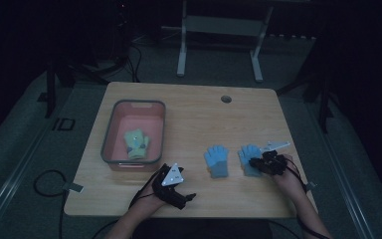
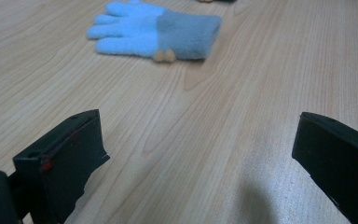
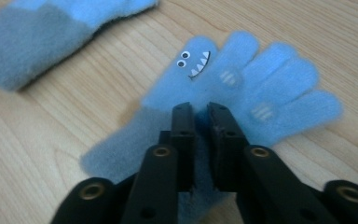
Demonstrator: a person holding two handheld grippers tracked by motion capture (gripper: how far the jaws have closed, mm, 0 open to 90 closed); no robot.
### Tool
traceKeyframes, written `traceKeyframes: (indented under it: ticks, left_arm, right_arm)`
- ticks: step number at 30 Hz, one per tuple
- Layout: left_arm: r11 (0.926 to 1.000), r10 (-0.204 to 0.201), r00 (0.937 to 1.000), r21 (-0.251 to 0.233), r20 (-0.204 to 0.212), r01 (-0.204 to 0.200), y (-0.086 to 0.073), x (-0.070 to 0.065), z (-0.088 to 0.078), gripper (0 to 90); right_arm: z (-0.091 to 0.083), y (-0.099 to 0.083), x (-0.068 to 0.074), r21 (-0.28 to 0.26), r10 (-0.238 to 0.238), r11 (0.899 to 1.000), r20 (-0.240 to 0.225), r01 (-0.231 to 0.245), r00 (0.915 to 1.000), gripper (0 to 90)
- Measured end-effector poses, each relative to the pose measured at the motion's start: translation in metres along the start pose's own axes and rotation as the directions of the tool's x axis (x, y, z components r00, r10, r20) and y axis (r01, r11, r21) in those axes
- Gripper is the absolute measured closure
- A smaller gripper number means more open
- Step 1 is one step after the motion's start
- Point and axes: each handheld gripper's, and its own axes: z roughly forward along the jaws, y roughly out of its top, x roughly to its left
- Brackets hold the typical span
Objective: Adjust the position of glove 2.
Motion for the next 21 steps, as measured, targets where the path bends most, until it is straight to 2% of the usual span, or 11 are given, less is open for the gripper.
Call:
traceKeyframes:
  ticks: [2,5,9,12,15,21]
  left_arm:
    - [1.0000,-0.001,1.0000,-0.003,0.000,0.001,0.000,0.000,0.000,2.2]
    - [1.0000,-0.006,1.0000,-0.005,0.000,0.006,0.000,0.001,-0.001,2.2]
    - [1.0000,-0.007,1.0000,-0.003,0.003,0.007,0.000,0.001,0.000,2.2]
    - [1.0000,-0.007,1.0000,-0.005,0.002,0.007,0.000,0.001,0.000,2.2]
    - [1.0000,-0.006,1.0000,-0.004,0.002,0.006,0.000,0.001,0.000,2.2]
    - [1.0000,-0.006,1.0000,-0.006,0.003,0.006,0.000,0.001,0.000,2.2]
  right_arm:
    - [0.000,0.001,0.001,0.008,-0.002,1.000,0.009,0.002,1.0000,84.8]
    - [-0.003,0.005,0.000,0.006,0.022,1.000,0.002,-0.022,0.9997,86.1]
    - [-0.019,0.016,0.001,-0.048,0.040,0.998,-0.021,-0.041,0.9990,86.2]
    - [-0.032,0.029,0.007,-0.096,0.024,0.995,-0.047,-0.028,0.9986,86.3]
    - [-0.042,0.042,0.017,-0.127,-0.010,0.992,-0.045,0.004,0.9990,86.3]
    - [-0.042,0.065,0.035,-0.161,-0.048,0.986,-0.098,0.032,0.9940,86.2]
